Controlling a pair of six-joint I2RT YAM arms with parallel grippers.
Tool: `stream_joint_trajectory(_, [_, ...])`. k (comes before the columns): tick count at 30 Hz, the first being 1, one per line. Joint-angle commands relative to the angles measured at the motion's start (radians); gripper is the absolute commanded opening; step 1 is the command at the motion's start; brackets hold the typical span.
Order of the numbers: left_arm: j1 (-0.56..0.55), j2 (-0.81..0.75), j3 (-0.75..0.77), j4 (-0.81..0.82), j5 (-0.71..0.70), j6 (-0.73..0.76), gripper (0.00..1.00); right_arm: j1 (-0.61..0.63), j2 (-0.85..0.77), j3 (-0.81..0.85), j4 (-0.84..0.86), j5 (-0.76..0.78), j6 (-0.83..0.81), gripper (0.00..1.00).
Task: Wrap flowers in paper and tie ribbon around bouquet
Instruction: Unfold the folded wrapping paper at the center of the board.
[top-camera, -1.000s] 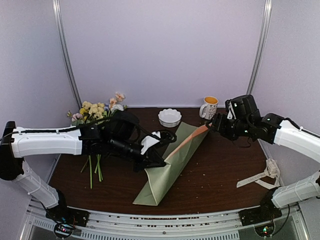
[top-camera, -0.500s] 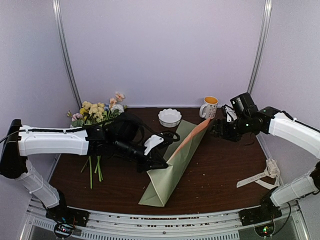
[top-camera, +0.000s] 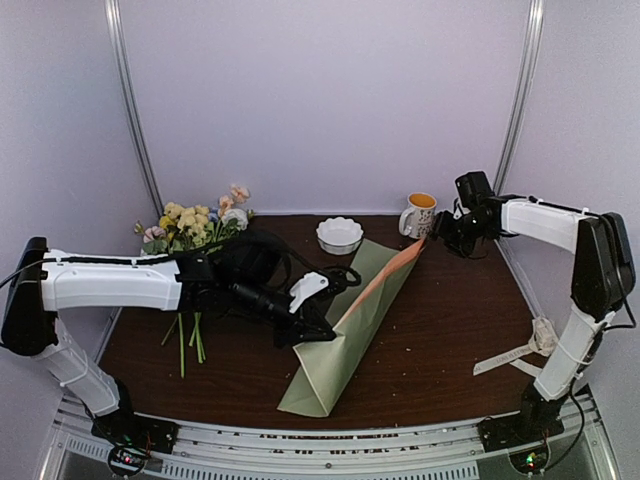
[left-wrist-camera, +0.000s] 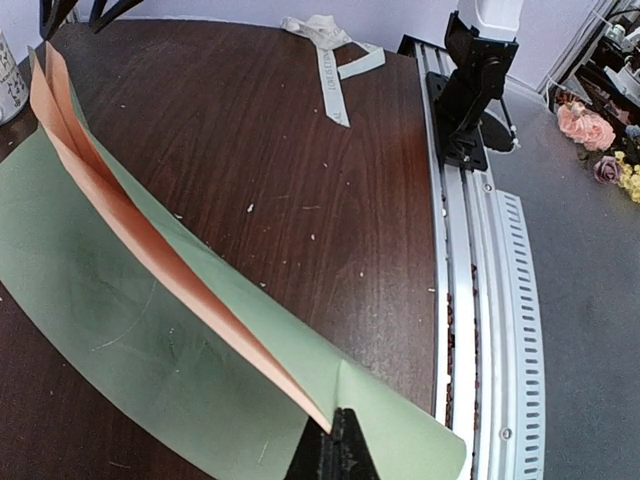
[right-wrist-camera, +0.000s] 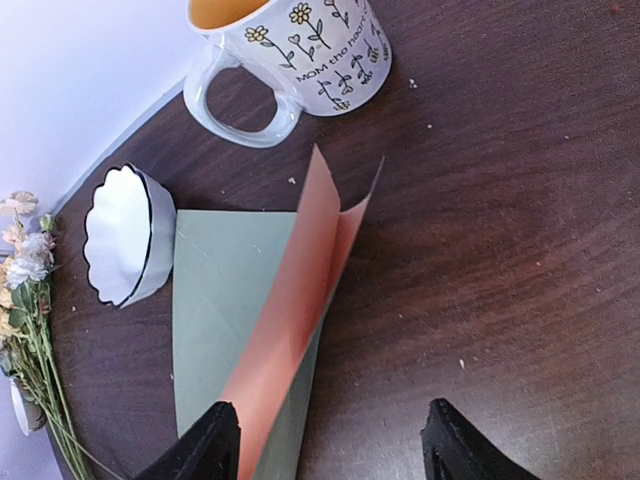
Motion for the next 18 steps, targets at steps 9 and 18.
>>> stream_joint_trajectory(9, [0.017, 0.020, 0.027, 0.011, 0.031, 0.021, 0.00, -0.001, 0.092, 0.045, 0.078, -0.014, 0.085, 0.57])
stream_joint_trajectory(18, [0.022, 0.024, 0.030, 0.008, 0.037, 0.024, 0.00, 0.000, 0.093, -0.003, 0.114, -0.044, 0.113, 0.57])
